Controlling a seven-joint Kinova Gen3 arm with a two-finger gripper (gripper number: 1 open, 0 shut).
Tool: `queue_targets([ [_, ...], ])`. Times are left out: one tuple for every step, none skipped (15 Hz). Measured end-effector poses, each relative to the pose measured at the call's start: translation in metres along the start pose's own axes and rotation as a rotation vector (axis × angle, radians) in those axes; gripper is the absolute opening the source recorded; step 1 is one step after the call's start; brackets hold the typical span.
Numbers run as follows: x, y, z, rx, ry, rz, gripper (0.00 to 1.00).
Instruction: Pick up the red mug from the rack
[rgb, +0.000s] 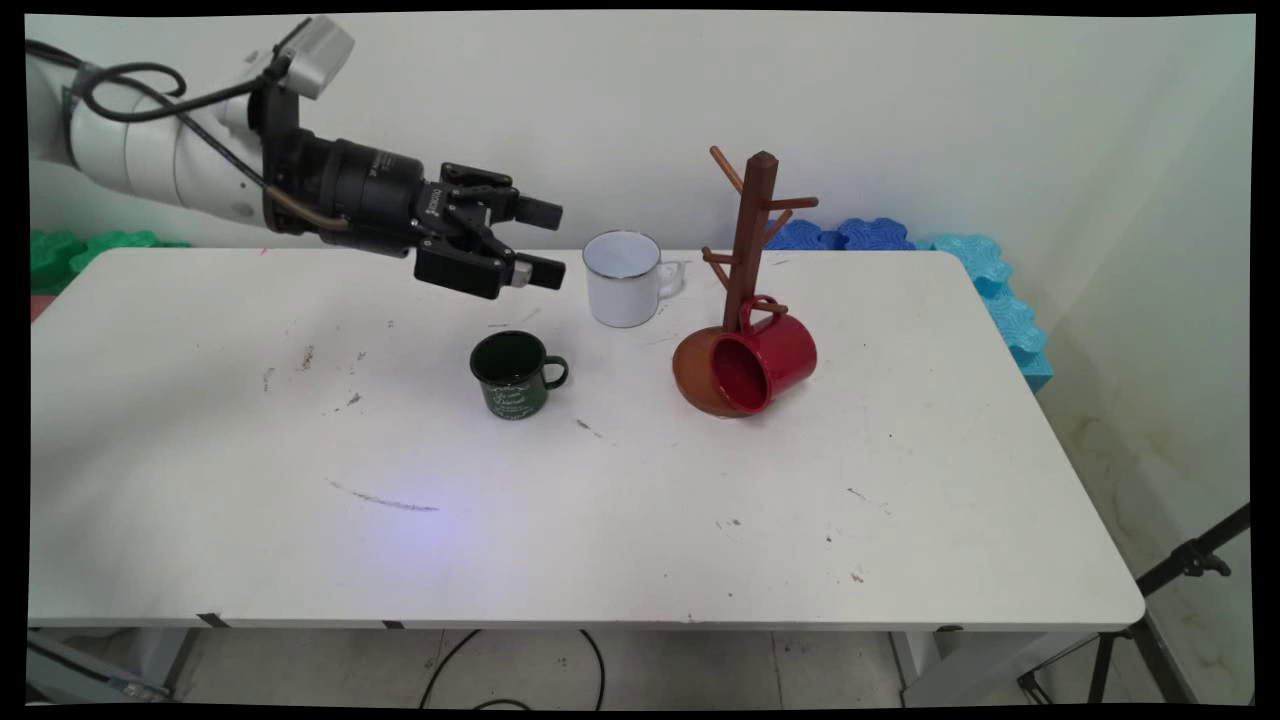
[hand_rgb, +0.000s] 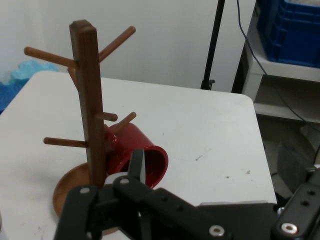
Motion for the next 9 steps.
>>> queue_targets([
  [-0.001,0.0002,0.0002,0.001,0.004,0.0,1.0],
  [-0.0022,0.0005,0.0005,0.003,0.009,0.001,1.0],
  [-0.0035,0.0008,0.0009,0.005,0.014,0.002,1.0],
  [-0.0048,0.0011,0.0016,0.008,0.018,0.001,1.0],
  [-0.0057,0.0013,0.0023,0.01,0.021,0.001,1.0],
  [-0.0065,0.0017,0.0032,0.012,0.023,0.001,1.0],
  [-0.007,0.0018,0.0046,0.019,0.024,-0.001,1.0],
  [-0.0068,0.002,0.0062,0.026,0.023,-0.004,1.0],
  [-0.0062,0.0021,0.0076,0.033,0.023,-0.006,1.0],
])
